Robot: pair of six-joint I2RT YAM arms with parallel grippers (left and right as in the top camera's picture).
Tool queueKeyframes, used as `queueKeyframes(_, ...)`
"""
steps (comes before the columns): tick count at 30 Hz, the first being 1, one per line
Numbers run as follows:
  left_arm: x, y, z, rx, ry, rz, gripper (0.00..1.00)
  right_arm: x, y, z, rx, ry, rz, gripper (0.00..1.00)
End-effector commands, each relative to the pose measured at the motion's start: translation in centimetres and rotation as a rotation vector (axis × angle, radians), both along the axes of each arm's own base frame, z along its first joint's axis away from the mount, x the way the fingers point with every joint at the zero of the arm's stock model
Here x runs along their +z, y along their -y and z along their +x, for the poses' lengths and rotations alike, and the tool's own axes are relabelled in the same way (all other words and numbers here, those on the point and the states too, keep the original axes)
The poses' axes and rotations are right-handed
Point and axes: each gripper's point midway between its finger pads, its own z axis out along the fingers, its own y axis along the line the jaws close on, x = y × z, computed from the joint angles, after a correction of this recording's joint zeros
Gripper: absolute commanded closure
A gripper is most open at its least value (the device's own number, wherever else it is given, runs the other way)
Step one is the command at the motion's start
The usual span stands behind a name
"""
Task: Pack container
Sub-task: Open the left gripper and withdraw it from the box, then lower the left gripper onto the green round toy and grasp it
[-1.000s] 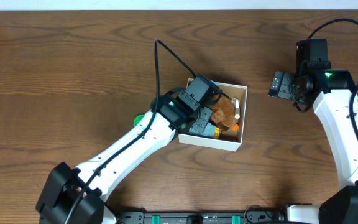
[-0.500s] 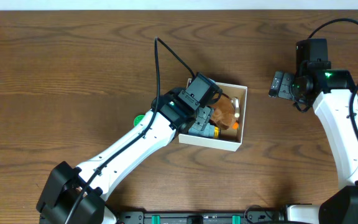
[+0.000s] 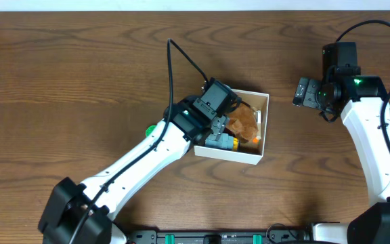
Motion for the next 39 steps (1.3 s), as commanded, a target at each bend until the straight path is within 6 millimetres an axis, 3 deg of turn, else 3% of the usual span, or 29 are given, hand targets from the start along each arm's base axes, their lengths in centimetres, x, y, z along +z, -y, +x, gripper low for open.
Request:
queueKeyframes(1,3.6,-2.7,0.5,0.120,0.079,-0.040,0.25,0.6,0.3,0.2,-0.002,0.015,-0.009,0.01)
queueKeyframes(8,6.0,-9.7,-1.3,0.324,0.040,-0.048,0.24,0.6,0.3,0.2,-0.002,0.015,-0.009,0.01)
queueKeyframes(10,5.9,-11.4,-1.8,0.363,0.012,-0.022,0.10,0.6,0.3,0.2,-0.001,0.015,-0.009,0.01)
queueKeyframes(15,4.0,-14.1,-2.8,0.433,-0.079,0.011,0.08,0.6,0.3,0.2,-0.001,0.015,-0.009,0.01)
queueKeyframes(21,0.5,-15.5,-2.7,0.480,-0.120,0.024,0.02,0.6,0.3,0.2,-0.001,0.015,-0.009,0.01)
queueKeyframes(30,-5.9,-14.0,-1.3,0.464,-0.168,-0.036,0.02,0.6,0.3,0.2,-0.001,0.015,-0.009,0.01)
queueKeyframes(39,-9.8,-13.7,0.6,0.477,-0.194,-0.018,0.02,0.6,0.3,0.2,-0.001,0.015,-0.009,0.01)
